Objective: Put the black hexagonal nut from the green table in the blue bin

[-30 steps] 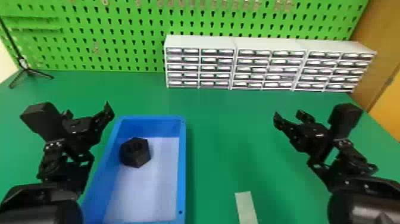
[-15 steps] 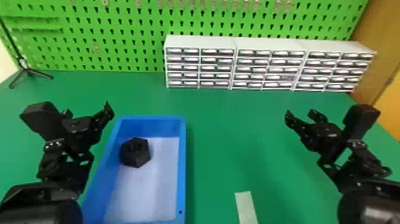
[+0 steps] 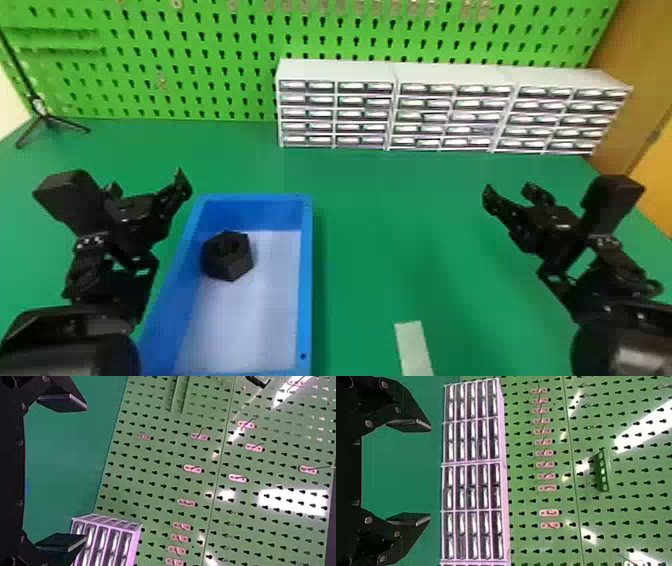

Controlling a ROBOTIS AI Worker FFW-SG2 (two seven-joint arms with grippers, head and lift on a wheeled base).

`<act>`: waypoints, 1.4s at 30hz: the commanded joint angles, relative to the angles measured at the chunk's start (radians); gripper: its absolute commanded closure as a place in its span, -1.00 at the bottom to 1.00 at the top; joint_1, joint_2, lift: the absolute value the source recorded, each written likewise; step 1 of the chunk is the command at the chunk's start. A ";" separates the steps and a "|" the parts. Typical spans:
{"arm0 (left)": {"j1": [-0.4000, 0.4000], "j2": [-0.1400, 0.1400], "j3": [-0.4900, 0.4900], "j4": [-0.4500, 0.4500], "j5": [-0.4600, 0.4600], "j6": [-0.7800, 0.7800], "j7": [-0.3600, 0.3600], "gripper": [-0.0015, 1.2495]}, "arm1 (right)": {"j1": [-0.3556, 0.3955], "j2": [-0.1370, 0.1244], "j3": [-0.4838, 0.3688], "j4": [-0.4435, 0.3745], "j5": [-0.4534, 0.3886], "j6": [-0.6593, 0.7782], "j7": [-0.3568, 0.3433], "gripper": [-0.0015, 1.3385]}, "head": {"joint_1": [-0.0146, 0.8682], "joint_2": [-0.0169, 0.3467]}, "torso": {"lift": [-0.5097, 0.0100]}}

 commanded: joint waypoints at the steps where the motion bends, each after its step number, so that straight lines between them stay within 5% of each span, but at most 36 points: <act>1: 0.000 -0.001 0.002 0.000 -0.003 -0.002 0.000 -0.80 | -0.007 -0.002 0.005 0.000 0.001 0.000 0.000 -0.30 | 0.60 -0.86 | 0.59; 12: -0.006 -0.004 -0.004 0.002 -0.003 -0.004 0.000 -0.80 | -0.012 -0.019 0.019 -0.002 -0.005 0.000 0.000 -0.30 | 0.60 -0.86 | 0.59; 42: -0.016 -0.004 0.003 0.002 -0.003 -0.008 -0.001 -0.80 | -0.007 -0.009 0.016 -0.002 -0.005 0.002 -0.001 -0.30 | 0.60 -0.86 | 0.59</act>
